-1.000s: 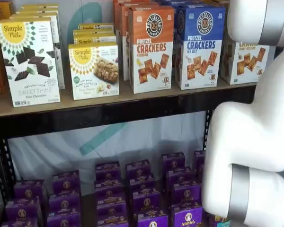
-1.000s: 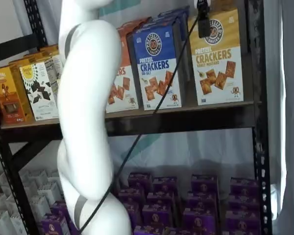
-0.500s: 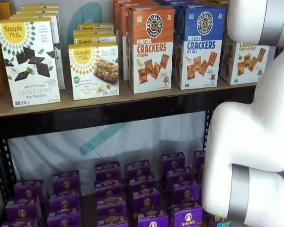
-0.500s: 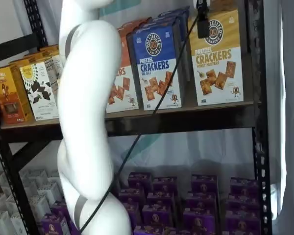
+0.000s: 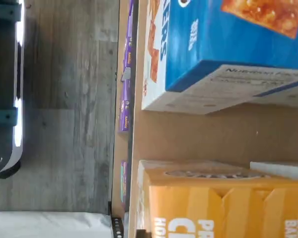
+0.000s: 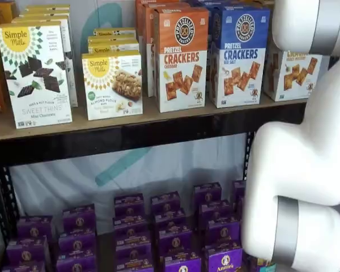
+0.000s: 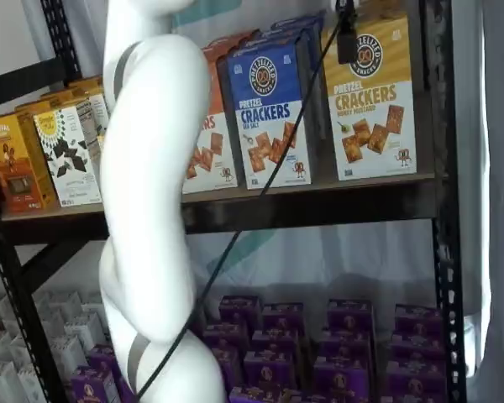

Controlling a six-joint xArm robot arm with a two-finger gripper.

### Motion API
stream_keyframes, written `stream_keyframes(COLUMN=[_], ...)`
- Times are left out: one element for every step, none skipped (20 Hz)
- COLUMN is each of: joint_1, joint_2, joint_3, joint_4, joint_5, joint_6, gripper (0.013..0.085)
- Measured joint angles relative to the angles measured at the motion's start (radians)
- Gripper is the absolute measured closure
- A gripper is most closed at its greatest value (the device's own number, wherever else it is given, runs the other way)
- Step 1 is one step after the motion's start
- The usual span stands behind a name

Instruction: Retrieve the yellow and white box located on the top shelf, the sixth one from the left

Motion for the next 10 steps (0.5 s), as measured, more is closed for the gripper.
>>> stream_keyframes(joint_1=[-0.001, -0.003, -0.004, -0.006, -0.007, -0.009, -0.009, -0.009, -0.01, -0.011], joint_2=[0.0, 0.0, 0.0, -0.001, -0.001, 0.0, 0.003, 0.004, 0.004, 0.005], joint_3=[-0.002, -0.004, -0.006, -0.006, -0.007, -0.012, -0.018, -0.02, -0.021, -0.024], joint_4=[0.001, 0.001, 0.002, 0.003, 0.004, 0.005, 0.005, 0.005, 0.005, 0.007], joint_5=[0.002, 0.004, 0.007, 0.007, 0.009, 0.013, 0.019, 0.021, 0.022, 0.025], joint_6=[-0.001, -0.002, -0.003, -0.004, -0.005, -0.005, -0.005, -0.005, -0.005, -0.005], gripper=[0.033, 0.033, 0.033, 0.037, 0.041, 0.041, 0.041, 0.041, 0.041, 0.041])
